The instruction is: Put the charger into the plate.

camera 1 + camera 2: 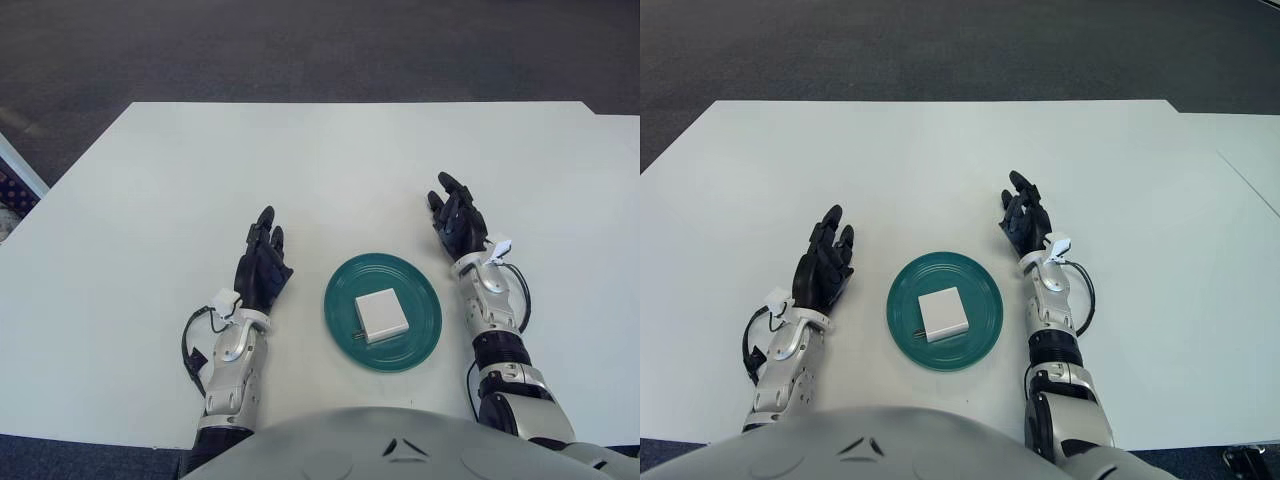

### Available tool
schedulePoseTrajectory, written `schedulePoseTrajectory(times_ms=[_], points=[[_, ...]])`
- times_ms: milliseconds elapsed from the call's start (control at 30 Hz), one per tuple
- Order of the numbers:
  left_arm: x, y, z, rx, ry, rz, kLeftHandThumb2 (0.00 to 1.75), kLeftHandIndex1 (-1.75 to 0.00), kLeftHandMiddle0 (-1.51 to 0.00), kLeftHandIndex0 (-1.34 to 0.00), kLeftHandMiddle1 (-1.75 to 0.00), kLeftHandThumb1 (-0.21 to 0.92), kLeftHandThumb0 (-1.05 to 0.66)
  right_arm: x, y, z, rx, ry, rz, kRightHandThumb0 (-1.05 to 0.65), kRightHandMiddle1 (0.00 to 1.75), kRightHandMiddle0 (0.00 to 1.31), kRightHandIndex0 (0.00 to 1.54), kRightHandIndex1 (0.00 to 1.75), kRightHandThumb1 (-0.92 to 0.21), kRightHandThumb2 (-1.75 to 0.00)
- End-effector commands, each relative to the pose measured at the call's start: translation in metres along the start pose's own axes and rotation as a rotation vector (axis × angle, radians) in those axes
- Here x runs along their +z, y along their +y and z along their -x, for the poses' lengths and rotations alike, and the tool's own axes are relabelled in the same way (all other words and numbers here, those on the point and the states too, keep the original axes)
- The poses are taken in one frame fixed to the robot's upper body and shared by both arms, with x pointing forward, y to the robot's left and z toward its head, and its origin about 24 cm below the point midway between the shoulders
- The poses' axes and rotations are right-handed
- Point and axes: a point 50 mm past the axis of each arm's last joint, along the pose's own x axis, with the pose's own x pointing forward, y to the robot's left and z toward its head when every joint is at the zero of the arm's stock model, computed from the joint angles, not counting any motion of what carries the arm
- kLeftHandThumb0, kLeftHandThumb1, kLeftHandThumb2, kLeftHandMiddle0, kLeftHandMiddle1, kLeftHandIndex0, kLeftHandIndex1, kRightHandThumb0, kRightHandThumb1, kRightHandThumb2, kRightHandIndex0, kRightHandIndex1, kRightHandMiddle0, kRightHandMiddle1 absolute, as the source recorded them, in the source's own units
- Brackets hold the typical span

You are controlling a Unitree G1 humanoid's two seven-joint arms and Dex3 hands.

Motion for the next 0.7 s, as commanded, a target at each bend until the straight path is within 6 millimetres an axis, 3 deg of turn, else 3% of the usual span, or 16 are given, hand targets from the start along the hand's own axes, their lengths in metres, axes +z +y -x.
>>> schedulePoseTrajectory(times_ms=[0, 667], points=[[-0.016, 0.009, 0.006, 0.03, 0.087, 0.028, 1.06, -0.41, -0.14, 0.0, -0.01, 0.92, -0.95, -0.022, -0.01, 0.016, -0.052, 0.094, -0.041, -1.0, 0.64, 0.0, 0.22, 0.02, -0.92, -0.91], [-0.035, 0.018, 0.001, 0.012, 0.071, 0.087, 0.99, -0.47, -0.16, 0.0, -0.01, 0.92, -1.01, -0.044, -0.018, 0.047, -0.09, 0.134, -0.02, -1.0, 0.64, 0.0, 0.27, 0.03, -0.92, -0.94]])
